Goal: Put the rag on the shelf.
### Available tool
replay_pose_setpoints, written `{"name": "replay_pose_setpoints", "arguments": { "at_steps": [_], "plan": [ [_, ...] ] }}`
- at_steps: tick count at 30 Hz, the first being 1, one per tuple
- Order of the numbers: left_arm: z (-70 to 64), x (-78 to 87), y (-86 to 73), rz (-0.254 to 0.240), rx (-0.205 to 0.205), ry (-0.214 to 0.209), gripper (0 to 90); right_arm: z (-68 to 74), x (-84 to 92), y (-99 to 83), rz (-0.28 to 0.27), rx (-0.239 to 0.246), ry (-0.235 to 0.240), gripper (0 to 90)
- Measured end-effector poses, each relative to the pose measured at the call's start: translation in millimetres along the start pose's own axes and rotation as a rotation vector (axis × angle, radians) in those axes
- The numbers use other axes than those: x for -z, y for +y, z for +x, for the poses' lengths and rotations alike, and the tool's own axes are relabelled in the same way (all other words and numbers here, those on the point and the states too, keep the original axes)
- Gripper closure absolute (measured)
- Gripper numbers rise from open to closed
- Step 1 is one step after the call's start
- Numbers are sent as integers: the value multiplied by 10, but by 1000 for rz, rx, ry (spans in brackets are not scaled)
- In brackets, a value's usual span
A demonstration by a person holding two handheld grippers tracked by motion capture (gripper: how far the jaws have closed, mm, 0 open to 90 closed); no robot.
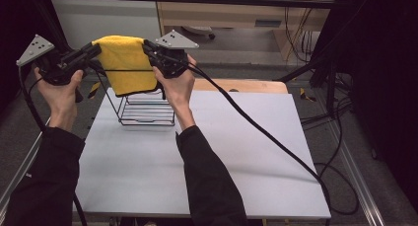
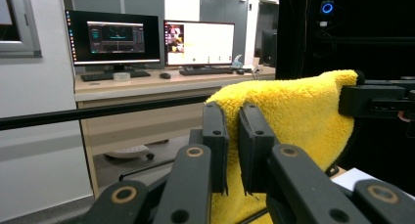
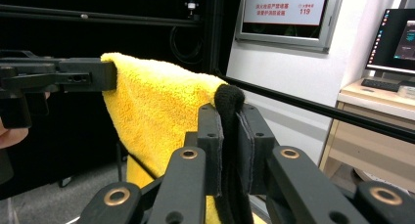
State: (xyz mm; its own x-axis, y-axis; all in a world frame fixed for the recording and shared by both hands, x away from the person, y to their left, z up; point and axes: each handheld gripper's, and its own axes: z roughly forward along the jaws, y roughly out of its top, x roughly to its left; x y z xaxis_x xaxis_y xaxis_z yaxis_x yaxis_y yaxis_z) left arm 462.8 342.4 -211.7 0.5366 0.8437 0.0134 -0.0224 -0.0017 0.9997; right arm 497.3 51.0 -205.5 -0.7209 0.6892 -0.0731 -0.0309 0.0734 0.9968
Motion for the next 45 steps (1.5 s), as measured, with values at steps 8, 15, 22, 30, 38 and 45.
{"name": "replay_pose_setpoints", "arguments": {
  "at_steps": [8,15,22,30,38,45],
  "plan": [
    [-82,96,-41,60,-22,8,824,72,94,-70,34,30,18,812],
    [-143,211,-101,107,-26,2,820,153,166,-128,69,36,48,810],
    [-200,278,-211,157,-17,-5,810,209,227,-219,116,45,68,804],
    [-233,337,-285,211,-18,0,792,236,256,-307,164,69,97,800],
    [-245,436,-51,222,13,15,687,264,253,-344,189,95,103,801],
    [-238,268,65,256,36,15,758,282,253,-401,195,102,106,798]
  ]
}}
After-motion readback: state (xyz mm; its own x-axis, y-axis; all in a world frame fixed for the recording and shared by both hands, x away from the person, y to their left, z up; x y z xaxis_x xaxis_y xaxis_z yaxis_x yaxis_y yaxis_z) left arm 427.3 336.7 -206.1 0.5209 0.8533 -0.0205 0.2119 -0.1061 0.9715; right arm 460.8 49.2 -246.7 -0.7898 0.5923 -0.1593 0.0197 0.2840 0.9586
